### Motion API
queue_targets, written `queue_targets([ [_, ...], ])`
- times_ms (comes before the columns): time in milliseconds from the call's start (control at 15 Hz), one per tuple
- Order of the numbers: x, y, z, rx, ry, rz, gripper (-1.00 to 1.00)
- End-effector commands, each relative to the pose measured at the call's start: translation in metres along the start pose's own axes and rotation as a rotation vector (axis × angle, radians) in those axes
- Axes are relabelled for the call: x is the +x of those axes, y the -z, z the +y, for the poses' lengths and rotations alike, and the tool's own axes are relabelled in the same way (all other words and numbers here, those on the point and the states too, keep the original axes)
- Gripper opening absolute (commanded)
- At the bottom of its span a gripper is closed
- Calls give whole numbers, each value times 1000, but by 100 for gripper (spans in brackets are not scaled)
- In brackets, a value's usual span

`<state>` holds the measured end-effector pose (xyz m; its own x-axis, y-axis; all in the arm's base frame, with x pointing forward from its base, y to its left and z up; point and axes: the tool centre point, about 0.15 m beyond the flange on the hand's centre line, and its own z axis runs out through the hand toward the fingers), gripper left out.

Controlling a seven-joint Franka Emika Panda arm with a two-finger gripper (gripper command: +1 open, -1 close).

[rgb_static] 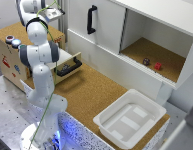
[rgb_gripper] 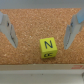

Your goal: Put the yellow object in the drawer

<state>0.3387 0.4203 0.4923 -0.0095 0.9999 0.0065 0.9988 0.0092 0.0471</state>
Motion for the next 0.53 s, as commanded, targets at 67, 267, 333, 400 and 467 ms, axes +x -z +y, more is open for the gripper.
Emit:
queue_targets([
  [67, 20, -28, 36, 20, 90, 30, 100],
  [267, 24, -41, 37, 41, 120, 32, 100],
  [333, 21, -43, 38, 64, 109, 64, 100],
  [400, 20, -48, 38, 73, 104, 63, 100],
  [467, 19, -51, 36, 81, 105, 64, 100],
])
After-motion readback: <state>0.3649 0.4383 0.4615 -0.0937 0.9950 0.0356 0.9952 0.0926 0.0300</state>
